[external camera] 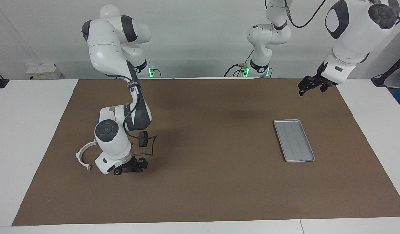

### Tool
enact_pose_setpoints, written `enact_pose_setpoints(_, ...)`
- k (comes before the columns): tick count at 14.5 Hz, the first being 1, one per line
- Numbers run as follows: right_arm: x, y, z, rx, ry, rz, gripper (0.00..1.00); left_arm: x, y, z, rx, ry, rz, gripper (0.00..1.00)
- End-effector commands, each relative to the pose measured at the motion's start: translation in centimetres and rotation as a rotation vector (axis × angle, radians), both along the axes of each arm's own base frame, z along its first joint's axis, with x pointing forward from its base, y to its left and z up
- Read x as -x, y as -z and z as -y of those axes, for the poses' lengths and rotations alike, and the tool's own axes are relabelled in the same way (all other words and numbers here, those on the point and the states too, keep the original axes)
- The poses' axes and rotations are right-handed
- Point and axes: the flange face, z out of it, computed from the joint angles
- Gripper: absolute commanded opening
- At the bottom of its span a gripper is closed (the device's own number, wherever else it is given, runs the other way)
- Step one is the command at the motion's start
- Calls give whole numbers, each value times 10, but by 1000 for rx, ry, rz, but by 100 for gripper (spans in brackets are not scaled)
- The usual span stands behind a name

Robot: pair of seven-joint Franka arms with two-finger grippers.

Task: Place bearing gear from tray to pile

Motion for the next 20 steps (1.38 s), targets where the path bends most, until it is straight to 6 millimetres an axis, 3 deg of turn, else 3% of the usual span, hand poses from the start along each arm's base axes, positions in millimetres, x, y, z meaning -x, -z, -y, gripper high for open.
enact_pose_setpoints(1,35,-72,6,17,-22,-39,100,9,-2,-1,7,-2,-8,100)
enact_pose_setpoints(4,82,-137,7,-21,-111,-57,100,9,-2,0,7,0,-8,100)
enact_pose_setpoints(8,153,-198,29,-62,-172,-32,100,9,-2,0,7,0,-8,100)
enact_pose_setpoints(10,178,-226,35,-59,-161,-39,100,9,-2,0,7,1,-8,100)
enact_pose_setpoints(12,195,-244,37,-57,-149,-51,100,9,-2,0,7,0,-8,100)
enact_pose_setpoints(15,205,-251,42,-54,-140,-85,100,9,-2,0,7,0,-8,100)
enact_pose_setpoints(17,205,-262,43,-54,-137,-65,100,9,-2,0,7,0,-8,100)
enact_pose_setpoints(20,203,-261,44,-54,-136,-66,100,9,-2,0,7,1,-8,100)
